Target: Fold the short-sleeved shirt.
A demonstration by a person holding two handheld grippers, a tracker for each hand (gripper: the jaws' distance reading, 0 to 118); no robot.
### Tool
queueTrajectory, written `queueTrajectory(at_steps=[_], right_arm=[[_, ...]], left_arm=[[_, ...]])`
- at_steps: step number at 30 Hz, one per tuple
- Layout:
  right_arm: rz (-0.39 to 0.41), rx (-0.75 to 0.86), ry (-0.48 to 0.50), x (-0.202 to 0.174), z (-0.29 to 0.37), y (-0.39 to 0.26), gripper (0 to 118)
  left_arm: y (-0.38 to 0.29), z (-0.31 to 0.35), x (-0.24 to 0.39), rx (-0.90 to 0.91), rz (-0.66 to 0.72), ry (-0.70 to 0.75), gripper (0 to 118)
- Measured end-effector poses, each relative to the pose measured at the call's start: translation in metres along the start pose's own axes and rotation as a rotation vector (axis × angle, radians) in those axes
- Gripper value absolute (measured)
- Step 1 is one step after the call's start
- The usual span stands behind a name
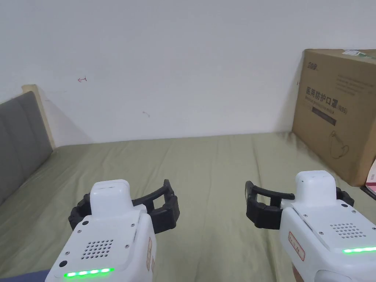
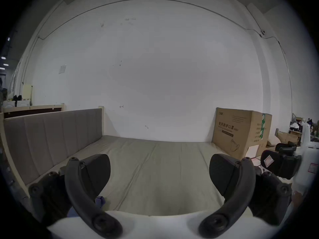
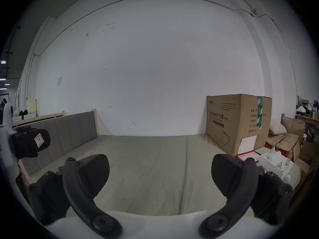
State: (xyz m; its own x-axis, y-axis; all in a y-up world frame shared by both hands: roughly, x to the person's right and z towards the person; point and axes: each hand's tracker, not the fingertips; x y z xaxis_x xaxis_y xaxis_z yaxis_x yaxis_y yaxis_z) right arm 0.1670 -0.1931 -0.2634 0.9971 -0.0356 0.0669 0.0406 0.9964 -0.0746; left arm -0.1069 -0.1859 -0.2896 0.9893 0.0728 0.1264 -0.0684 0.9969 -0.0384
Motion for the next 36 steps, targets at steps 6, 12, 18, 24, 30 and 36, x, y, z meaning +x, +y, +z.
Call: queueTrajectory(at_steps=[6,12,18,24,30,36], right_arm=[[0.001,-0.008,0.0,0.001,-0.001,-0.001,117],[0.005,-0.011,-0.005,0.0,-0.001,-0.001,117],[0.006,-0.021,-0.007,-0.002,-0.001,-0.004,117],[0.019,-0.023,-0.001,-0.004,0.0,-0.005,117],[0.016,-0.029,-0.003,-0.005,-0.001,-0.006,117],[0.019,-0.033,-0.002,-0.006,-0.001,-0.006,117]], left_arm=[[-0.002,0.0,-0.002,-0.012,0.01,-0.019,115],[0.001,-0.003,-0.002,-0.037,0.041,-0.023,115],[0.001,-0.006,0.001,-0.068,0.02,0.01,115],[-0.003,-0.007,-0.001,-0.083,0.047,0.007,115],[-0.003,-0.006,0.002,-0.083,0.03,0.005,115],[-0.005,-0.006,0.009,-0.087,0.006,-0.007,115]])
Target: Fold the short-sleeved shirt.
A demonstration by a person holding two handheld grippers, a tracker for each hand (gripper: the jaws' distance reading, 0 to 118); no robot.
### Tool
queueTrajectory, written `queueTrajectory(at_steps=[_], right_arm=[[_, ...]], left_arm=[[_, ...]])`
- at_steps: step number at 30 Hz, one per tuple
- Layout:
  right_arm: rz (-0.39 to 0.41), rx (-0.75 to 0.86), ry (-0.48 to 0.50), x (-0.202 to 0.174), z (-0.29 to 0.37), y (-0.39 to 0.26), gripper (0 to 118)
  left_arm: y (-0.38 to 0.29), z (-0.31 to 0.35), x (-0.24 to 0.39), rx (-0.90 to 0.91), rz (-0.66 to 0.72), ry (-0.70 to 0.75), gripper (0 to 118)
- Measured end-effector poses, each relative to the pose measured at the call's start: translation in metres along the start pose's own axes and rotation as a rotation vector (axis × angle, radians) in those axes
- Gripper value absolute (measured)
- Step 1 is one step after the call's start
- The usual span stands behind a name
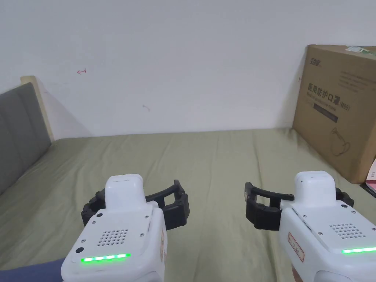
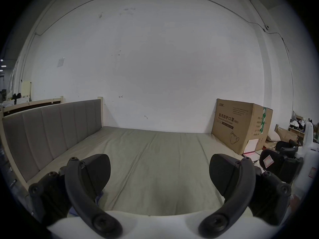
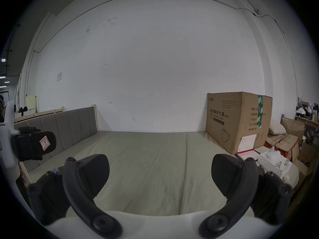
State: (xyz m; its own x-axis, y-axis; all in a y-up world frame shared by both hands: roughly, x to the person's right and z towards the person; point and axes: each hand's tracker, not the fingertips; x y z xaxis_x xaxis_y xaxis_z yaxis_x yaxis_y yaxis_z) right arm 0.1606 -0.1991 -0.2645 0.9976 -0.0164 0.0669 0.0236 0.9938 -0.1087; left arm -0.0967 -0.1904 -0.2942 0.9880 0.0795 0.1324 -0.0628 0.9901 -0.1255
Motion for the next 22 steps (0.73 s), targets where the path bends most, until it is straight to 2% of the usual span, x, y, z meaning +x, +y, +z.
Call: queueTrajectory(at_steps=[10,14,22], right_arm=[[0.021,0.003,-0.001,0.0,0.001,0.001,117],[0.015,0.007,-0.004,0.003,0.0,0.002,117],[0.009,0.006,-0.016,0.008,-0.007,0.002,117]], left_arm=[[0.0,-0.005,0.007,-0.041,0.049,0.011,115],[0.0,-0.006,0.002,-0.037,0.123,-0.059,115],[0.002,-0.014,0.005,-0.05,0.086,-0.036,115]])
